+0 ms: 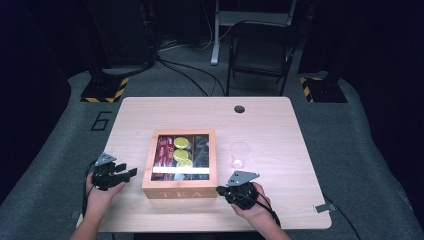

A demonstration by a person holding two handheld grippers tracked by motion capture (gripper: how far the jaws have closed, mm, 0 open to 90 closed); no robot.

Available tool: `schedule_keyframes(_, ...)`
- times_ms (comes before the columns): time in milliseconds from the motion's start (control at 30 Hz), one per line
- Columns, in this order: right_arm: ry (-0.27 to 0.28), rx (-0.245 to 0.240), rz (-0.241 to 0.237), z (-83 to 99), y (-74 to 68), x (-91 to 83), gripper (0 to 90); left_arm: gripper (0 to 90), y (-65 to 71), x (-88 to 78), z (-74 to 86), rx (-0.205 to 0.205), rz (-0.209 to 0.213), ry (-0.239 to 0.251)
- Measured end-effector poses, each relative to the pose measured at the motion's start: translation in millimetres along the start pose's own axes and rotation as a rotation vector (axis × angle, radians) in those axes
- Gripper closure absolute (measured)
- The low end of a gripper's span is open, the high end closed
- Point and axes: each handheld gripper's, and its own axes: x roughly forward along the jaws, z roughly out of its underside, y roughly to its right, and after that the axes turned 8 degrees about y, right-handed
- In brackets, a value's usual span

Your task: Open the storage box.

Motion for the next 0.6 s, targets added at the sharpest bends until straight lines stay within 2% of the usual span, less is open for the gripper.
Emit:
schedule_keyframes(233,0.018,0.002,-0.002,-3.2,0.8,0.7,86.5,44.4,1.4,-5.0,0.7,0.004,0.004,0.013)
schedule_keyframes(333,0.034,0.023,-0.007,-6.5,1.5,-0.3,85.6,44.6,5.3,-10.3,0.2,0.025,0.006,0.033)
schedule_keyframes(433,0.059,0.024,-0.02,-11.2,3.9,-0.9,84.8,44.8,9.6,-16.9,0.0,0.046,0.008,0.049)
schedule_keyframes(533,0.071,0.033,-0.024,-14.6,4.1,-0.9,84.6,45.4,13.9,-24.8,0.1,0.032,0.026,0.07)
schedule_keyframes(600,0.092,0.037,-0.025,-18.2,5.3,-0.9,84.6,47.7,18.8,-31.9,-0.4,0.042,0.036,0.082)
